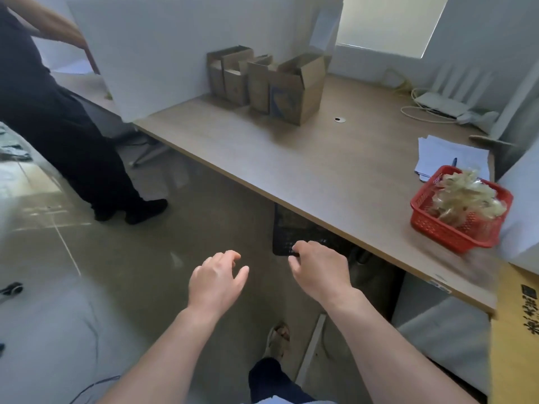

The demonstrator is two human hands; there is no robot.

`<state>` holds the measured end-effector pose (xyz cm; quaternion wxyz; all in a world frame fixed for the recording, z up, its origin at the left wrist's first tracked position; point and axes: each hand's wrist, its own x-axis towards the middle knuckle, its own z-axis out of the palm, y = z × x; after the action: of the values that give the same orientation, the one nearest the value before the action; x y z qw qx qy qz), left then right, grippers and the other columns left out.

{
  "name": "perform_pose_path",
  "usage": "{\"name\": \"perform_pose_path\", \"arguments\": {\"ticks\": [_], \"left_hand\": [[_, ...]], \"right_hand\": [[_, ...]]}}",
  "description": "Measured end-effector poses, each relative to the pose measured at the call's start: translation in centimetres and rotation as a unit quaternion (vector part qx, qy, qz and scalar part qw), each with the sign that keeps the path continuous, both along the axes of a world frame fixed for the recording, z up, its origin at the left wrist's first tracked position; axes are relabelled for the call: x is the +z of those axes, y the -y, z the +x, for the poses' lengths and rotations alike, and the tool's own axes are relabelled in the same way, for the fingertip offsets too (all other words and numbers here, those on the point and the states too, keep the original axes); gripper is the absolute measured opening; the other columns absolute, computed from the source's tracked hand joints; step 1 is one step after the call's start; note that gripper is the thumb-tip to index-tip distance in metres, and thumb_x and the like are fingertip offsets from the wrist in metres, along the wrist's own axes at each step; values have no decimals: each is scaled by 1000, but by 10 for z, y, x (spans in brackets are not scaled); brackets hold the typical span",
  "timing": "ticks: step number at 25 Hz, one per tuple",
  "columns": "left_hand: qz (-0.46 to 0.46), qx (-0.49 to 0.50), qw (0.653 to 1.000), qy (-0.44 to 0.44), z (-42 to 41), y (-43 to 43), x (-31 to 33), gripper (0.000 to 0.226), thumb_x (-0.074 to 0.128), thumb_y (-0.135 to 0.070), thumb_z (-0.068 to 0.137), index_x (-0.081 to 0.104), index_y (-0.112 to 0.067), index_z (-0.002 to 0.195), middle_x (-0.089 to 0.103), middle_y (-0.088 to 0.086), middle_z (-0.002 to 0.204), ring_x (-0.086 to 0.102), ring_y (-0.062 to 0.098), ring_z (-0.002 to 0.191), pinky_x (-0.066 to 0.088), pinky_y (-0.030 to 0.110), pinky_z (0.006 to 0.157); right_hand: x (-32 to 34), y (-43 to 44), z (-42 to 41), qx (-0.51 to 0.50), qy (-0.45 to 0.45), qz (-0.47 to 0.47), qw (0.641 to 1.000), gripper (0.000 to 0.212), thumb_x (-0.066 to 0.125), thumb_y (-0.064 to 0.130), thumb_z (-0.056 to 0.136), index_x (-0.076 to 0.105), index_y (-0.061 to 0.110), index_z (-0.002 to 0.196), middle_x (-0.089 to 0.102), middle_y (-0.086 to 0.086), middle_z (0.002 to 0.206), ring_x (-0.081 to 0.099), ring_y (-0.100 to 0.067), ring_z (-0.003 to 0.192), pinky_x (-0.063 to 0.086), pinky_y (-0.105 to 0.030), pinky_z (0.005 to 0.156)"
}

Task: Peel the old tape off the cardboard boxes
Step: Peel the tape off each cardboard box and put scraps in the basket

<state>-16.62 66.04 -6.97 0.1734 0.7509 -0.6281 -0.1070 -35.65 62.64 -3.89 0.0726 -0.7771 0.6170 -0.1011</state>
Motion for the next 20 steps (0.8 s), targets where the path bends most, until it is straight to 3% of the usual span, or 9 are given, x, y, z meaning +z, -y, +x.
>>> {"name": "perform_pose_path", "arguments": {"ticks": [12, 20], "left_hand": [[-29, -41, 999, 22, 7, 271, 34, 38, 49, -45, 95, 54, -25, 126, 63, -8, 112, 58, 11, 102, 47, 29, 86], [-29, -73, 997, 9, 14, 371, 30, 40, 51, -44, 95, 53, -23, 128, 62, -5, 117, 58, 11, 106, 48, 30, 89]], "right_hand": [[21, 268, 20, 8, 3, -28, 1000, 29, 37, 32, 96, 58, 20, 112, 64, 1, 101, 62, -24, 87, 41, -30, 65], [12, 364, 34, -2, 9, -3, 1000, 29, 38, 31, 94, 58, 20, 112, 64, 0, 103, 61, -26, 91, 41, -31, 69]]}}
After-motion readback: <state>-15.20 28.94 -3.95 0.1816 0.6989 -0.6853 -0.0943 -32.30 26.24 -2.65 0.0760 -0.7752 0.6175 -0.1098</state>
